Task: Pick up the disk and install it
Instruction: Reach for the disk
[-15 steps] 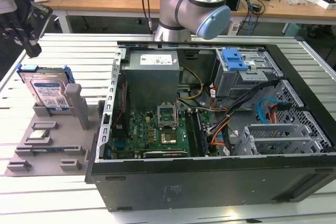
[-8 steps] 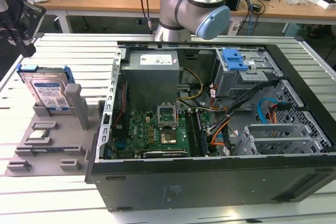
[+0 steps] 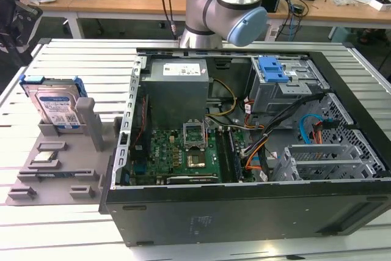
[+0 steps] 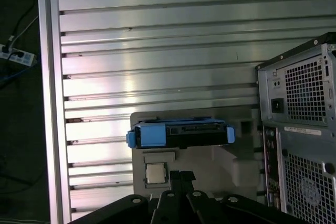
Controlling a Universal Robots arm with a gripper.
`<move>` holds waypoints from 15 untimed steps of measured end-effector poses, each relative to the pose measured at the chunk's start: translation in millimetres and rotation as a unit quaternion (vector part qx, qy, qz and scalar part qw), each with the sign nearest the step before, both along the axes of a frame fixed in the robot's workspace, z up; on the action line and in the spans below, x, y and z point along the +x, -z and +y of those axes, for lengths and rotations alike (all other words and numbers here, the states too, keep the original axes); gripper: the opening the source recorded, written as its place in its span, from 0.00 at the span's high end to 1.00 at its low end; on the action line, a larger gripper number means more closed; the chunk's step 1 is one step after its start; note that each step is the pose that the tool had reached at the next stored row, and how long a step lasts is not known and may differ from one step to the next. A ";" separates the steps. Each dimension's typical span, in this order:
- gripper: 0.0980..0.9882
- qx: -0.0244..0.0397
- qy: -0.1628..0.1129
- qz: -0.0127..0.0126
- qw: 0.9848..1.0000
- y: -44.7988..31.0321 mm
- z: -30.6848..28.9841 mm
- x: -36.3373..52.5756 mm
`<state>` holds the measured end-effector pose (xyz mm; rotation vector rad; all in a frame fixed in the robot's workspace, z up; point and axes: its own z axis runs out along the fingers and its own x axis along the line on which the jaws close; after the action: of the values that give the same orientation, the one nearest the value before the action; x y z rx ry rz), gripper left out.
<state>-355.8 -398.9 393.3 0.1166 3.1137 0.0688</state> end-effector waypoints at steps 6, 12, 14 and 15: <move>0.99 0.000 0.000 0.000 1.000 0.0 0.0 -9.6; 0.99 0.000 0.000 0.000 1.000 0.3 0.0 -19.6; 0.99 0.000 0.000 0.000 1.000 0.3 0.0 -21.0; 0.99 0.000 0.000 0.000 1.000 0.3 0.0 -21.0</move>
<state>-376.8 -398.9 393.0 0.1164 3.1137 0.0689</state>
